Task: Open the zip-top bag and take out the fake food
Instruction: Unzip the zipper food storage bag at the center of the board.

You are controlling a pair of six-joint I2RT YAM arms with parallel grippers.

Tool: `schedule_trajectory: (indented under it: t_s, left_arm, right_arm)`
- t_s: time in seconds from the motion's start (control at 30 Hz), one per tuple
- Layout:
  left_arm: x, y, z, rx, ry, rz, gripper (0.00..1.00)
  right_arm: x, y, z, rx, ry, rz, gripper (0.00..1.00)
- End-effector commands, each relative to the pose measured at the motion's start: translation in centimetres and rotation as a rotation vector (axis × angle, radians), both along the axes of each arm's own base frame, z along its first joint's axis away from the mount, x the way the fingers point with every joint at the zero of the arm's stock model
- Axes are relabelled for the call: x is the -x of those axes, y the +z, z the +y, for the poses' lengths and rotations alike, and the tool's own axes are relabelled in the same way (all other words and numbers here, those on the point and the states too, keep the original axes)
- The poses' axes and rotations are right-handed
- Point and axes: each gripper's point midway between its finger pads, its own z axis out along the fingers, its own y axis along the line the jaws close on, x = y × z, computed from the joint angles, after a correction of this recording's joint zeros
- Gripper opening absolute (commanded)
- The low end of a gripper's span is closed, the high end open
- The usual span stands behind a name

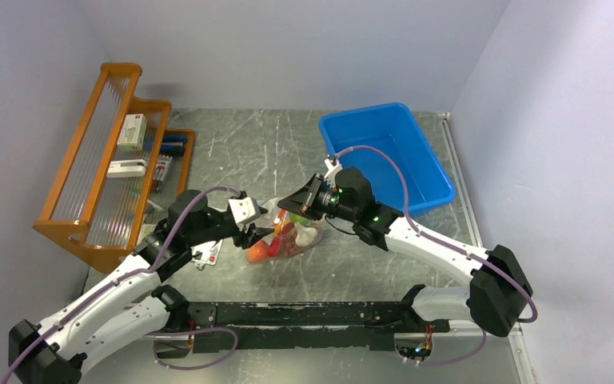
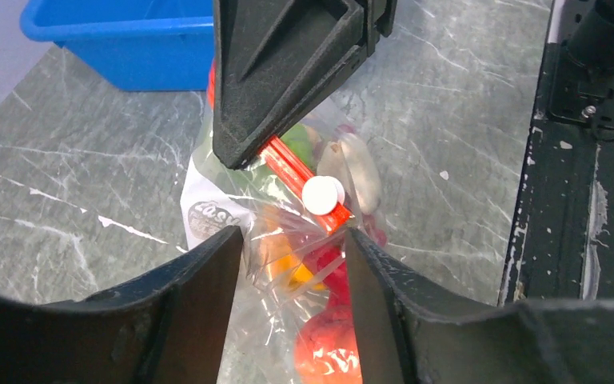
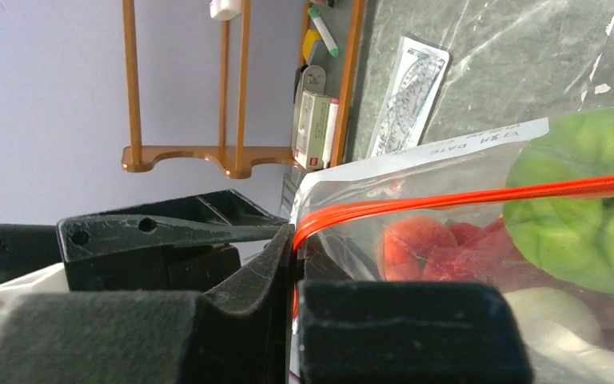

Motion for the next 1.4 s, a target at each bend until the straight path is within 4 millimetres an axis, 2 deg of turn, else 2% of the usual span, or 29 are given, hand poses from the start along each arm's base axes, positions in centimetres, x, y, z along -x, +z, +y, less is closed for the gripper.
schedule_trajectory:
  t_s: [0.0,0.17,0.23,0.3,0.4,0.5,0.53,0.73,0.83,0.9,0.97,1.13,1.27,1.37]
  left_arm:
    - [-1.9,1.1,-0.3,0.034,0.101,-0.091,0.57]
    - [-2.0,0.8,-0.2,-0.001,0.114,-0.083,0.29]
    - [-1.9,0.9,-0.1,0.001,0.120,-0.076,0.15]
    - [-1.7,1.1,0.0,0.015,0.120,-0.077,0.07]
    - [-1.3,1.3,0.0,0.037,0.112,-0.075,0.07]
    - [-0.9,1.6,0.1,0.047,0.105,-0.066,0.07]
    - [-0.8,1.7,0.1,0.049,0.100,-0.062,0.07]
    - [-0.2,3.4,0.1,0.085,0.087,-0.071,0.07]
    - [0.2,3.9,0.1,0.094,0.069,-0.076,0.07]
    - [0.4,4.0,0.0,0.092,0.059,-0.069,0.07]
    - [0.4,3.9,0.0,0.087,0.060,-0.057,0.07]
    - [0.4,3.7,0.1,0.084,0.067,-0.053,0.07]
    - [0.5,3.7,0.0,0.088,0.062,-0.049,0.07]
    - [0.6,3.4,0.0,0.082,0.061,-0.035,0.07]
  right_arm:
    - [-0.2,1.2,0.3,-0.024,0.009,-0.011,0.00]
    - [-0.3,1.9,-0.2,-0.014,-0.004,-0.038,0.03]
    - [-0.4,1.9,-0.4,0.006,-0.004,-0.047,0.05]
    - [-0.4,2.1,-0.6,0.019,-0.005,-0.060,0.12]
    - [0.0,2.9,-0.7,0.026,0.030,-0.129,0.27]
    - [-0.1,4.1,-1.8,0.111,0.049,-0.287,0.37]
    - [-0.3,4.4,-2.4,0.174,0.064,-0.388,0.39]
    - [-0.3,6.2,-7.5,0.518,0.146,-0.989,0.40]
    - [0.5,7.3,-8.6,0.623,0.223,-1.301,0.39]
    - [2.2,6.5,-7.8,0.666,0.431,-1.521,0.43]
    - [2.5,5.4,-7.3,0.728,0.588,-1.683,0.45]
    - [0.9,5.3,-5.4,0.780,0.716,-1.815,0.47]
    - [1.0,4.9,-3.8,0.736,0.829,-1.868,0.48]
    - [0.6,5.1,-3.1,0.717,0.825,-1.878,0.48]
